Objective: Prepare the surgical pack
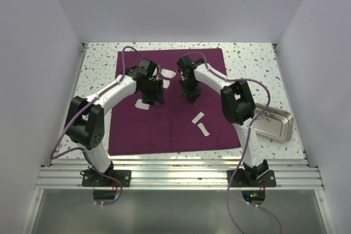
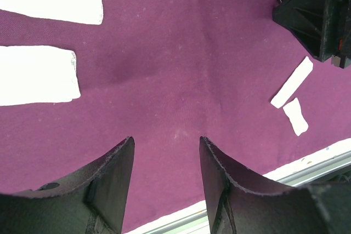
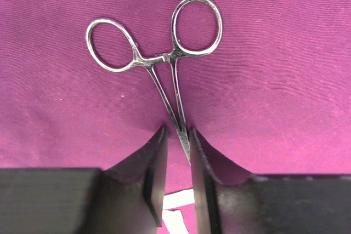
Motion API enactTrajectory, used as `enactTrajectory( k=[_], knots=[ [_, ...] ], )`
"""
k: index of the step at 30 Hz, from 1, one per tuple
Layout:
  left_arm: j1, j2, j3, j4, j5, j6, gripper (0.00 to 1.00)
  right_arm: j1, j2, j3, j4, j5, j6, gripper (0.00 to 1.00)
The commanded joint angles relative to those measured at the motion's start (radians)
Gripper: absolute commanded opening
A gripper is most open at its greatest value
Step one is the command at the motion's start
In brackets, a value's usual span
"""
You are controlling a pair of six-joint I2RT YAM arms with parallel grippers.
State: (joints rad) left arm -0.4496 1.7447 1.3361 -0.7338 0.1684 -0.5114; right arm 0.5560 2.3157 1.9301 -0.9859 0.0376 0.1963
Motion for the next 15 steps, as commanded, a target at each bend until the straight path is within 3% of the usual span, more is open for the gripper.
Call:
enactTrajectory(
  k=[1, 5, 9, 15],
  knots=[
    [0.012, 0.004, 0.014, 0.013, 0.011, 0.024, 0.54, 0.005, 0.033, 0.007, 0.015, -0.027, -0.021, 0.24],
    [0.017, 0.006, 0.015, 0.010, 0.013, 0.027, 0.54, 0.005, 0.037, 0.004, 0.013, -0.028, -0.029, 0.09],
    [0.020, 0.006, 0.017, 0.008, 0.013, 0.027, 0.54, 0.004, 0.010, 0.003, 0.000, -0.022, -0.031, 0.01],
    [0.020, 0.015, 0.024, 0.014, 0.029, 0.019, 0.54, 0.004, -0.027, 0.046, -0.046, -0.033, -0.012, 0.00]
  ],
)
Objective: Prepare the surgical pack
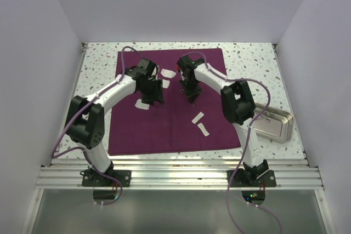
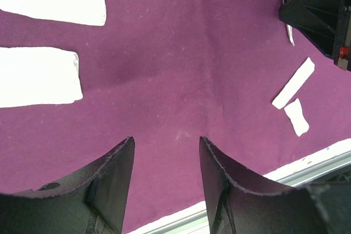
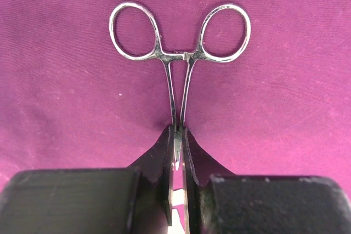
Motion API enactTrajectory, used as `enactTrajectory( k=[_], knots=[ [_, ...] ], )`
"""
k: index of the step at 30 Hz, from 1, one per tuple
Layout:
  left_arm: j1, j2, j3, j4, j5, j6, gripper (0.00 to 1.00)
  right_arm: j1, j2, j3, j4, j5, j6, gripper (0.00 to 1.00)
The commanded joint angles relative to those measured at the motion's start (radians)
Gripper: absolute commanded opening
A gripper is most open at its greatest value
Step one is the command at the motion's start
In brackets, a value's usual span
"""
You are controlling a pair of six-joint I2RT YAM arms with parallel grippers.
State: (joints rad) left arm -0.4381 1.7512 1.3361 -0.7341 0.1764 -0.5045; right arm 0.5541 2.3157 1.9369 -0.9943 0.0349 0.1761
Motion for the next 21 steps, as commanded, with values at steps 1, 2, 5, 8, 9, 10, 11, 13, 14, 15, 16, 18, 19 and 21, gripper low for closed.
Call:
enactTrajectory(
  k=[1, 2, 5, 8, 9, 10, 11, 13, 14, 15, 16, 18, 19, 21],
  knots=[
    [0.009, 0.008, 0.026, 0.015, 0.021, 0.011, 0.54, 0.006, -0.030, 0.048, -0.049, -0.033, 0.020, 0.00],
    [0.009, 0.008, 0.029, 0.012, 0.023, 0.011, 0.54, 0.004, -0.036, 0.059, -0.055, -0.064, 0.031, 0.00],
    [0.009, 0.008, 0.032, 0.013, 0.021, 0.009, 0.54, -0.014, -0.071, 0.045, -0.053, -0.159, 0.083, 0.00],
    [0.009, 0.008, 0.031, 0.015, 0.026, 0.008, 0.54, -0.046, -0.125, -0.019, -0.014, -0.255, 0.151, 0.00],
    [0.009, 0.007, 0.029, 0.015, 0.026, 0.007, 0.54, -0.054, -0.140, -0.041, 0.002, -0.279, 0.161, 0.00],
    [0.009, 0.007, 0.028, 0.018, 0.028, 0.007, 0.54, -0.065, -0.165, -0.070, 0.011, -0.292, 0.181, 0.00],
    [0.009, 0.004, 0.026, 0.021, 0.029, 0.006, 0.54, -0.072, -0.173, -0.082, 0.019, -0.300, 0.192, 0.00],
    [0.009, 0.004, 0.021, 0.025, 0.034, 0.006, 0.54, -0.094, -0.206, -0.130, 0.034, -0.348, 0.226, 0.00],
    [0.009, 0.002, 0.018, 0.025, 0.034, 0.004, 0.54, -0.101, -0.219, -0.150, 0.066, -0.384, 0.241, 0.00],
    [0.009, 0.002, 0.015, 0.027, 0.037, 0.004, 0.54, -0.121, -0.235, -0.173, 0.086, -0.404, 0.279, 0.00],
    [0.009, 0.001, 0.014, 0.029, 0.037, 0.003, 0.54, -0.134, -0.251, -0.220, 0.106, -0.429, 0.299, 0.00],
    [0.009, -0.001, 0.011, 0.030, 0.037, 0.007, 0.54, -0.169, -0.295, -0.266, 0.172, -0.496, 0.371, 0.00],
    [0.009, -0.001, 0.011, 0.030, 0.037, 0.009, 0.54, -0.180, -0.311, -0.310, 0.213, -0.513, 0.394, 0.00],
    [0.010, -0.001, 0.008, 0.032, 0.041, 0.014, 0.54, -0.213, -0.367, -0.352, 0.250, -0.533, 0.466, 0.00]
  ],
)
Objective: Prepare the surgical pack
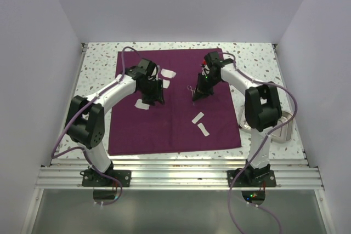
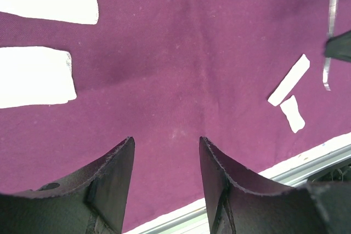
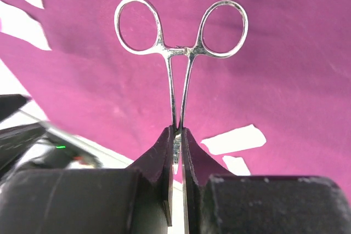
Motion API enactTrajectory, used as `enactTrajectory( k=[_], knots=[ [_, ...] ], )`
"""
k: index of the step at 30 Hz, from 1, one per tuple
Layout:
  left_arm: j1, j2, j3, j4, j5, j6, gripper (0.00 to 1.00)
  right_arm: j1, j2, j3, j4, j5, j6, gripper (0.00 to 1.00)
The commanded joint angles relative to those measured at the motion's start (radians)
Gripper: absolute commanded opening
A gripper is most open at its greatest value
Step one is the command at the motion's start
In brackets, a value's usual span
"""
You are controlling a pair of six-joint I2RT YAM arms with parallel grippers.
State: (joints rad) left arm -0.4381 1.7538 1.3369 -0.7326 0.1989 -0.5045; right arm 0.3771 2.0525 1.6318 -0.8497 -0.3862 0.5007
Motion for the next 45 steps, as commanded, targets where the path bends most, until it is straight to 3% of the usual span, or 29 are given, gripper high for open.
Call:
enactTrajectory(
  k=[1, 8, 13, 18, 21, 27, 35, 42, 45],
  knots=[
    [0.009, -0.004, 0.007, 0.035, 0.019, 0.017, 0.54, -0.050, -0.129, -0.090, 0.139, -0.120, 0.166, 0.00],
    [0.009, -0.014, -0.005, 0.053, 0.005, 0.061, 0.54, -0.251, -0.418, -0.306, 0.118, 0.012, 0.396, 0.00],
    [0.009, -0.053, -0.051, 0.091, 0.004, 0.092, 0.54, -0.490, -0.717, -0.498, -0.065, 0.179, 0.567, 0.00],
    [0.009, -0.068, -0.056, 0.110, 0.026, 0.119, 0.54, -0.738, -0.880, -0.671, -0.132, 0.240, 0.670, 0.00],
    [0.009, -0.056, -0.022, 0.087, 0.046, 0.147, 0.55, -0.811, -0.839, -0.730, -0.088, 0.237, 0.674, 0.00],
    [0.009, -0.062, -0.024, 0.084, 0.065, 0.159, 0.55, -0.827, -0.675, -0.624, -0.083, 0.375, 0.680, 0.00],
    [0.027, -0.053, 0.010, 0.018, -0.075, 0.126, 0.58, -0.834, -0.545, -0.602, -0.026, 0.432, 0.647, 0.00],
    [0.107, -0.025, 0.039, -0.028, -0.115, 0.093, 0.61, -0.831, -0.493, -0.567, 0.011, 0.400, 0.592, 0.33],
    [0.156, -0.016, 0.033, -0.037, -0.122, 0.052, 0.63, -0.785, -0.492, -0.500, -0.050, 0.405, 0.523, 0.48]
  ],
)
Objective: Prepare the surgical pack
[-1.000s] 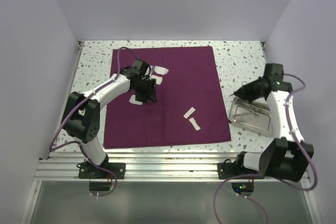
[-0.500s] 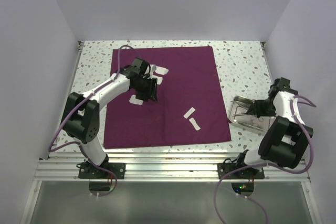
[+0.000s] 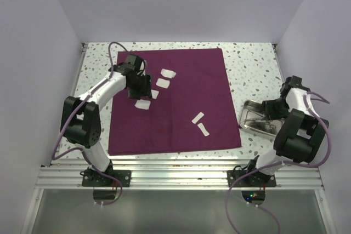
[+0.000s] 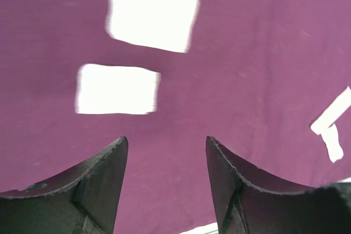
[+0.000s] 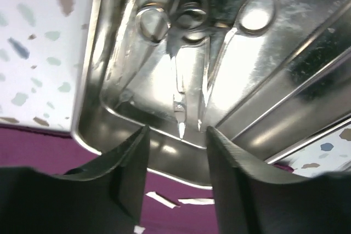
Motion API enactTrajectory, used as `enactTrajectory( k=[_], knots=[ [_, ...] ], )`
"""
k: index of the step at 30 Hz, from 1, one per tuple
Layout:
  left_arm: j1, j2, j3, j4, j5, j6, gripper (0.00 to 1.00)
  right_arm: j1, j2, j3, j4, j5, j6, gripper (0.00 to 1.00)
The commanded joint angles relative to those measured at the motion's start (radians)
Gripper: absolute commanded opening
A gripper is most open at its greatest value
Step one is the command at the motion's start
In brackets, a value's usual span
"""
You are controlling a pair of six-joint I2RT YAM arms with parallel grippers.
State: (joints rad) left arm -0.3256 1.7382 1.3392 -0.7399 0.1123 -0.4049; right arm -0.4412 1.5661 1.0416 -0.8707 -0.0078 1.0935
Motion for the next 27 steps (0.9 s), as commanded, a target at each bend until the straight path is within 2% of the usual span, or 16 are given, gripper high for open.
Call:
enactTrajectory(
  k=[1, 4, 6, 7, 10, 13, 17, 20, 27],
  knots=[
    [0.072, 0.001, 0.031, -0.035, -0.045, -0.057, 0.63, 0.076, -0.021, 0.106, -0.043, 0.025, -0.108, 0.52],
    [0.134, 0.018, 0.025, -0.039, -0.034, -0.078, 0.63, 0.177, -0.049, 0.198, -0.074, 0.042, -0.174, 0.54],
    [0.158, 0.038, 0.020, -0.027, 0.004, -0.066, 0.63, 0.304, -0.034, 0.290, -0.065, 0.010, -0.285, 0.55],
    [0.169, 0.047, 0.026, -0.024, 0.016, -0.057, 0.62, 0.393, -0.014, 0.326, -0.063, -0.023, -0.364, 0.55],
    [0.177, 0.080, 0.040, -0.018, 0.032, -0.020, 0.58, 0.546, 0.067, 0.440, -0.033, -0.176, -0.524, 0.55],
    [0.186, 0.086, 0.020, -0.012, 0.039, -0.021, 0.57, 0.649, 0.135, 0.511, -0.045, -0.236, -0.605, 0.55],
    [0.197, 0.072, -0.037, 0.017, 0.064, -0.054, 0.53, 0.706, 0.179, 0.509, -0.025, -0.276, -0.642, 0.55],
    [0.204, 0.075, -0.051, 0.046, 0.099, -0.064, 0.48, 0.717, 0.192, 0.502, -0.021, -0.302, -0.658, 0.55],
    [0.209, 0.136, -0.071, 0.097, 0.147, -0.106, 0.44, 0.720, 0.209, 0.509, -0.030, -0.327, -0.698, 0.55]
  ],
)
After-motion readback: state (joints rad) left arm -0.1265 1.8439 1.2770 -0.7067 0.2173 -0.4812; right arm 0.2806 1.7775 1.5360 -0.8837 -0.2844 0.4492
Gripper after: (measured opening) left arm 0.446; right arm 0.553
